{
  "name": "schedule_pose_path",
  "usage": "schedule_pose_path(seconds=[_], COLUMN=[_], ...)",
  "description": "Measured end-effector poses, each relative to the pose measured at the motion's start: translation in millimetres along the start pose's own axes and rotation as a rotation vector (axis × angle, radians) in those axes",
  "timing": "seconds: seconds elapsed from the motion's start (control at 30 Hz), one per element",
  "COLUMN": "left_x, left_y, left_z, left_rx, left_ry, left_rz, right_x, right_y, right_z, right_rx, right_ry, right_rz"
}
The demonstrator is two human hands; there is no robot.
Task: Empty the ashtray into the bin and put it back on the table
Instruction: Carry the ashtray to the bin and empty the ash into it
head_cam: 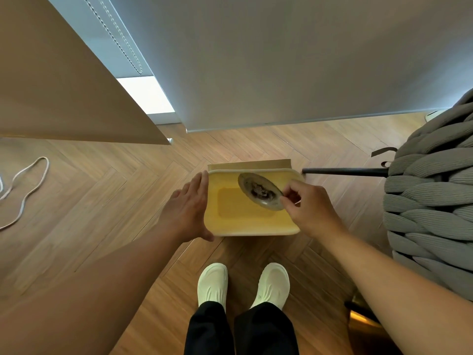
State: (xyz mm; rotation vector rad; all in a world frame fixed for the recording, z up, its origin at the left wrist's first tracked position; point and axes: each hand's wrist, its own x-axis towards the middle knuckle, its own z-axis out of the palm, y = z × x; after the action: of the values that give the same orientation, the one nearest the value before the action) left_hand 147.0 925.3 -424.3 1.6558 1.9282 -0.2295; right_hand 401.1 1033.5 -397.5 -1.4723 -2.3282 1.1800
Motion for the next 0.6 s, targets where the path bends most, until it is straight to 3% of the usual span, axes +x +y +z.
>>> schedule_pose_path(seconds=[0.2,0.6], left_x=[-1,0], left_y=[2,1], left_z=[-2,2], left_rx=[-0.014,-0.005], left_ry=[-0.001,0.004], left_rz=[-0.001,-0.008], right_x=[-14,-27], right_y=[-7,4], right_z=[6,11], right_rx=[-0.465,-0.561], right_ry=[0.023,0.129], right_rz=[-0.556,-0.673])
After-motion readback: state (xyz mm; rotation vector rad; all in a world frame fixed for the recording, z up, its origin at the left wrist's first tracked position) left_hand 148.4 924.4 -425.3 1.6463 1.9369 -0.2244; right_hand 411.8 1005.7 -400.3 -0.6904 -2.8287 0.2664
